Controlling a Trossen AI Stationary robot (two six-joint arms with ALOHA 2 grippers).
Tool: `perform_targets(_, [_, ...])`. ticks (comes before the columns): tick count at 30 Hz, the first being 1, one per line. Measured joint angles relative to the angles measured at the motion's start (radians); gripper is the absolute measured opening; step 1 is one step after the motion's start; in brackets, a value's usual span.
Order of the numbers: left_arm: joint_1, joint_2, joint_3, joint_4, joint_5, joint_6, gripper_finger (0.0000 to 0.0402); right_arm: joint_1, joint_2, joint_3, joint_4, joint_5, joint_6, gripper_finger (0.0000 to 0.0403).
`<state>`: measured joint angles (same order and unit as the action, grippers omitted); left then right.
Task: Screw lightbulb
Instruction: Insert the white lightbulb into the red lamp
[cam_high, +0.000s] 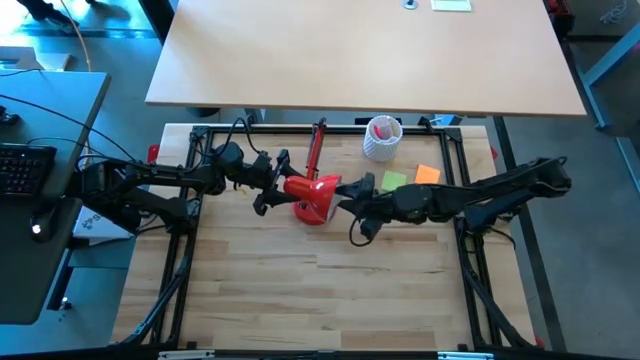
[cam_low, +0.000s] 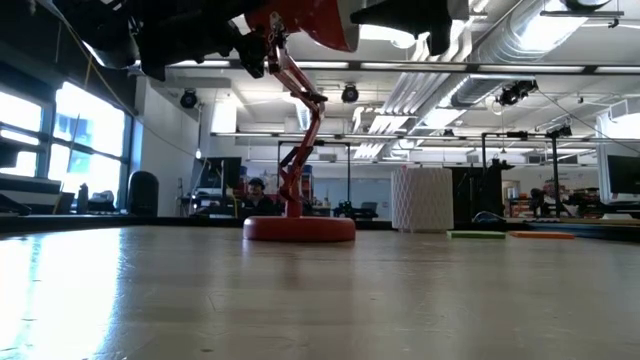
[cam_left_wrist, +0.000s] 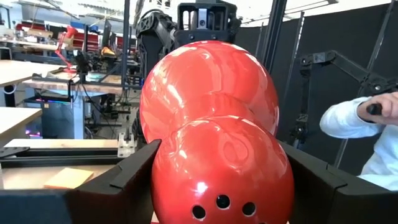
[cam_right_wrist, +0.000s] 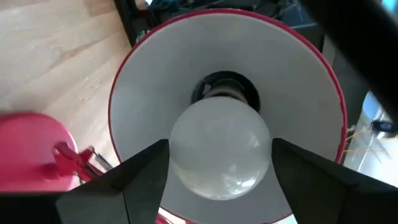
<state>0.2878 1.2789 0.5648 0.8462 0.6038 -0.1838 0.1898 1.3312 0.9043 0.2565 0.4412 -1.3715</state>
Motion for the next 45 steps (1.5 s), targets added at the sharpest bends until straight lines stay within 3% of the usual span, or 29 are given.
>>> perform_targets(5, [0.000,0.000,0.000,-0.002,0.004,0.002,0.0251,0.000,0.000,0.000,0.014,-0.024,0.012,0.0271])
perform_targets(9, [0.000,0.000,0.000,-0.003,0.005,0.002,0.0251,-0.015,0.000,0.000,0.028,-0.065,0.151,0.0261])
perform_targets(21, [-0.016,0.000,0.000,-0.009,-0.010,0.019,0.0251,-0.054,-0.001,-0.001,0.088,-0.101,1.113,0.0259])
perform_targets(24, [-0.017,0.000,0.000,-0.009,-0.009,0.022,0.0251,-0.053,-0.021,-0.002,0.093,-0.120,1.223,0.0259])
perform_targets(33, [-0.012,0.000,0.001,-0.011,-0.005,0.012,0.0251,-0.052,-0.181,0.000,-0.024,-0.115,1.027,0.0259])
perform_targets(39, [-0.013,0.000,0.000,-0.011,-0.016,0.017,0.0251,-0.033,-0.183,0.000,-0.188,-0.211,0.530,0.0259])
perform_targets(42, [-0.014,0.000,0.000,-0.011,-0.026,0.012,0.0251,0.001,-0.135,-0.002,-0.188,-0.153,0.240,0.0259])
perform_targets(45, [-0.015,0.000,0.000,-0.011,-0.032,0.014,0.0251,0.024,-0.090,-0.001,-0.079,-0.068,0.045,0.0259])
